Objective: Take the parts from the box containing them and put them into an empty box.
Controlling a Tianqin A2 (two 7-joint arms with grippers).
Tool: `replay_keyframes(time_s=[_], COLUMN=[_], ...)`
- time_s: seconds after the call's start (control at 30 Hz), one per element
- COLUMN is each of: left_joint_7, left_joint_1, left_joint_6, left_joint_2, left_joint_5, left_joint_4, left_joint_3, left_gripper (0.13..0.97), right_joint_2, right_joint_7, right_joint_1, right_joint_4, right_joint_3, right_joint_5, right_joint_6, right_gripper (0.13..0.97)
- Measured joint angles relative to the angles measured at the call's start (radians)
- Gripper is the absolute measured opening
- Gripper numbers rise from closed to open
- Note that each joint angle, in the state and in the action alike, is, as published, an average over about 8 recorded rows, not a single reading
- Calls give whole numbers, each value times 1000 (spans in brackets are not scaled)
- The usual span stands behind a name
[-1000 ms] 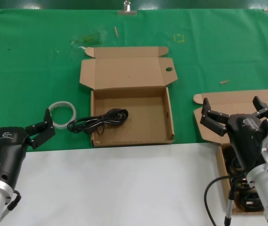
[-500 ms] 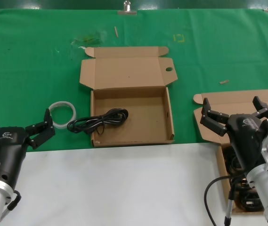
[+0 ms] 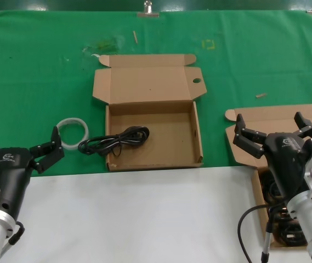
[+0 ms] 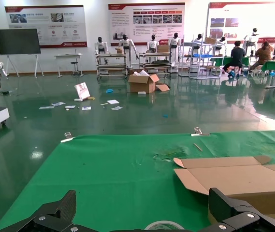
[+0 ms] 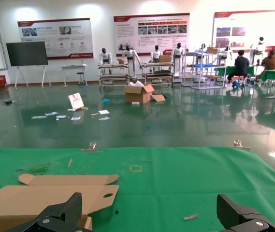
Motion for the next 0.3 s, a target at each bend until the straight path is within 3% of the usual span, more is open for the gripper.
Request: replay_keyframes(time_s=[0.3], left_joint_7=[0], left_joint_1=[0], left_joint_6=[0], left_joint_2=[0], left_joint_5=[0], left_joint_4=[0], left_joint_3=[0], left_gripper=[965], right_joint_2=[0], right_joint_7=[0], right_joint_1=[0], right_joint_4=[0], right_joint_3=[0], right_joint_5=[0], right_joint_6=[0], right_gripper=[966])
